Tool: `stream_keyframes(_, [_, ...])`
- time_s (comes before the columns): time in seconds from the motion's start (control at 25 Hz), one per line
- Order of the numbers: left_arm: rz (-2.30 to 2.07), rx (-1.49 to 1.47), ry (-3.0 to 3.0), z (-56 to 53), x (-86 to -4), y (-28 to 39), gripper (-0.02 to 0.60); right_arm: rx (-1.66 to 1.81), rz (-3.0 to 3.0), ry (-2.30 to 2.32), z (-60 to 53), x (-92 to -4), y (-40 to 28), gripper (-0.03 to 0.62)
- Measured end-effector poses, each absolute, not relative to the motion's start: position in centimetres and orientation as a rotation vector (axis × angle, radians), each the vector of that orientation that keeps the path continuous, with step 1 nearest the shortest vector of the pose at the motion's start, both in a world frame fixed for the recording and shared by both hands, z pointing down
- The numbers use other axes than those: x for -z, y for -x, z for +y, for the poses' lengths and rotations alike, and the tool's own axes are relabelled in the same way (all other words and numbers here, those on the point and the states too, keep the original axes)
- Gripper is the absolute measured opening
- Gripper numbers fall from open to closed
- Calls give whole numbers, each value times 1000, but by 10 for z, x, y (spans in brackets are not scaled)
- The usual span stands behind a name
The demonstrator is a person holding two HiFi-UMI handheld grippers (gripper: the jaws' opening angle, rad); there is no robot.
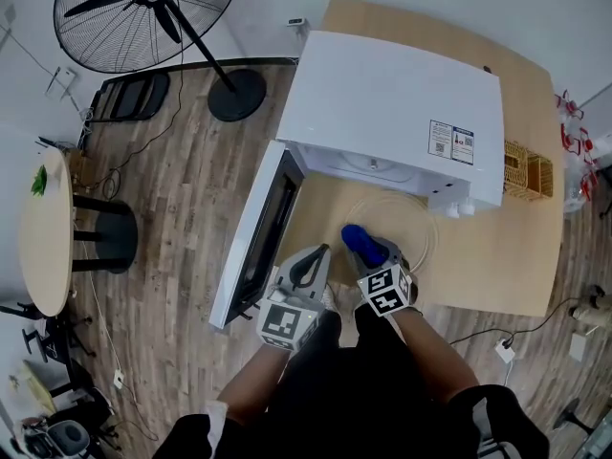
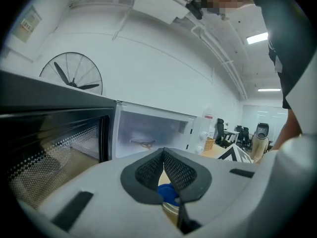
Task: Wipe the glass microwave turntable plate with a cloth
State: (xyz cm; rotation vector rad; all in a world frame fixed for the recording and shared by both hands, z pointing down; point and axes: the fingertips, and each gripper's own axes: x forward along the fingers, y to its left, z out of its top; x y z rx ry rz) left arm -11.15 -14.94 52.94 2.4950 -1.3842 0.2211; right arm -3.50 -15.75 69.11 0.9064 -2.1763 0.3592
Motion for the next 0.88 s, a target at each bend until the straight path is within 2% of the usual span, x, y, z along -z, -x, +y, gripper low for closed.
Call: stream_keyframes(0.88, [-1324, -227, -2525, -145, -529, 88, 2, -404, -1912, -1301, -195, -692, -102, 161])
